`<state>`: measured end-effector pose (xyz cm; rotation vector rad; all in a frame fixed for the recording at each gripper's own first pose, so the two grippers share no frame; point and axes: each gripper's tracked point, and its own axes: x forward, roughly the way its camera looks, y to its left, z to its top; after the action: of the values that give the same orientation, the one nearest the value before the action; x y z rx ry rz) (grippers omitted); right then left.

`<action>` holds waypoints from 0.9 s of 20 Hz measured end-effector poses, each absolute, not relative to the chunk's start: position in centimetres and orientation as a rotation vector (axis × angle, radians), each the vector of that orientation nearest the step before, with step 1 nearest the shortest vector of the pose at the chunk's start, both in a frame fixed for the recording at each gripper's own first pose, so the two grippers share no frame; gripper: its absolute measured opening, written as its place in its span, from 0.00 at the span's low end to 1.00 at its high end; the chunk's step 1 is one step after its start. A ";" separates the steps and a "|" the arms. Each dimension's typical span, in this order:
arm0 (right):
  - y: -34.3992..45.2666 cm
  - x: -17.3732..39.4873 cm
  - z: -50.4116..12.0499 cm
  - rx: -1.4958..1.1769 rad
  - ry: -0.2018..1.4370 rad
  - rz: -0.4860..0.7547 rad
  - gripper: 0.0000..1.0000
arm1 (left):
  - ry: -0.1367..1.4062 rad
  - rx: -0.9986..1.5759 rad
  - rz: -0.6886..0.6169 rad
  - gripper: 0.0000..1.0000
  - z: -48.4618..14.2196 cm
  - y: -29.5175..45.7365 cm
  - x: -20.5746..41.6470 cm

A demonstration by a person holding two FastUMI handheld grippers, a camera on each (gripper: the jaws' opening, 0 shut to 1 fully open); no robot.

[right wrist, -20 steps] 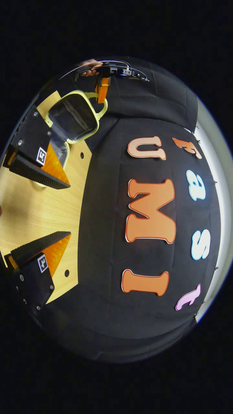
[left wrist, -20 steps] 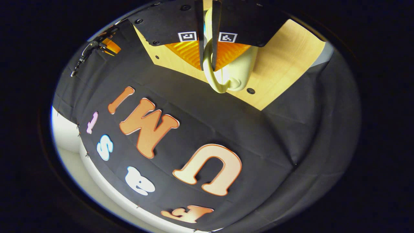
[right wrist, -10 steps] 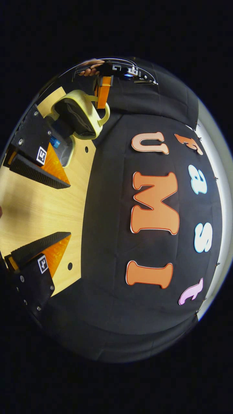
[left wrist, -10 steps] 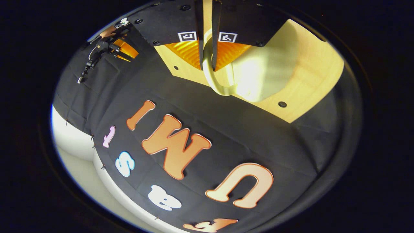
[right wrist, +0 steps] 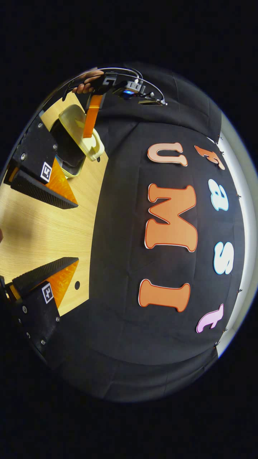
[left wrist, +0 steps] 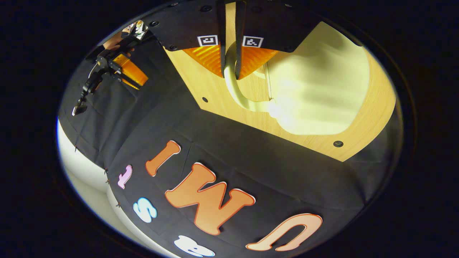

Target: First open the suitcase, pack the skin care products into it, and then close the suitcase.

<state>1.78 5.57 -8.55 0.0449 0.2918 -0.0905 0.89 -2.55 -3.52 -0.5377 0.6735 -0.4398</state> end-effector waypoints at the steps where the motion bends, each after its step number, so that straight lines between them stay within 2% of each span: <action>1: 5.1 1.5 -8.7 0.045 0.292 -0.093 0.86 | 0.678 -0.504 -0.428 0.11 -4.0 -3.1 1.0; 2: 4.8 1.3 -8.7 0.047 0.293 -0.096 0.87 | 0.684 -0.503 -0.445 0.11 -4.4 -4.3 0.8; 3: 4.4 1.2 -8.8 0.049 0.293 -0.099 0.87 | 0.684 -0.492 -0.428 0.20 -4.5 -4.5 0.8; 5: 3.7 0.9 -8.8 0.049 0.294 -0.101 0.87 | 0.680 -0.556 -0.473 0.16 -4.0 -6.8 0.5; 6: 3.5 0.8 -8.7 0.050 0.291 -0.099 0.87 | 0.668 -0.581 -0.483 0.21 -3.5 -7.9 0.5; 8: 2.7 0.5 -8.4 0.052 0.279 -0.099 0.87 | 0.647 -0.572 -0.481 0.24 -2.9 -8.5 0.4; 9: 2.4 0.5 -8.2 0.053 0.274 -0.101 0.87 | 0.638 -0.563 -0.490 0.38 -1.8 -8.5 -0.1; 12: 1.6 0.5 -7.3 0.060 0.250 -0.098 0.87 | 0.583 -0.492 -0.515 0.39 1.0 -10.1 -0.4; 14: 1.5 0.6 -6.8 0.064 0.235 -0.093 0.87 | 0.550 -0.426 -0.516 0.63 2.4 -11.4 -0.4; 15: 1.4 0.6 -6.7 0.064 0.228 -0.086 0.87 | 0.535 -0.401 -0.509 0.82 3.1 -11.7 -0.3; 16: 1.3 0.7 -6.5 0.061 0.223 -0.083 0.87 | 0.516 -0.379 -0.492 0.93 3.6 -11.9 -0.5; 18: 1.4 0.7 -6.5 0.056 0.216 -0.072 0.87 | 0.489 -0.349 -0.451 0.95 4.6 -12.2 -0.5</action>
<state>0.66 1.38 -6.46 0.0559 0.2156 -0.0720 -0.47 -12.20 4.60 -0.3490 0.4888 -0.4510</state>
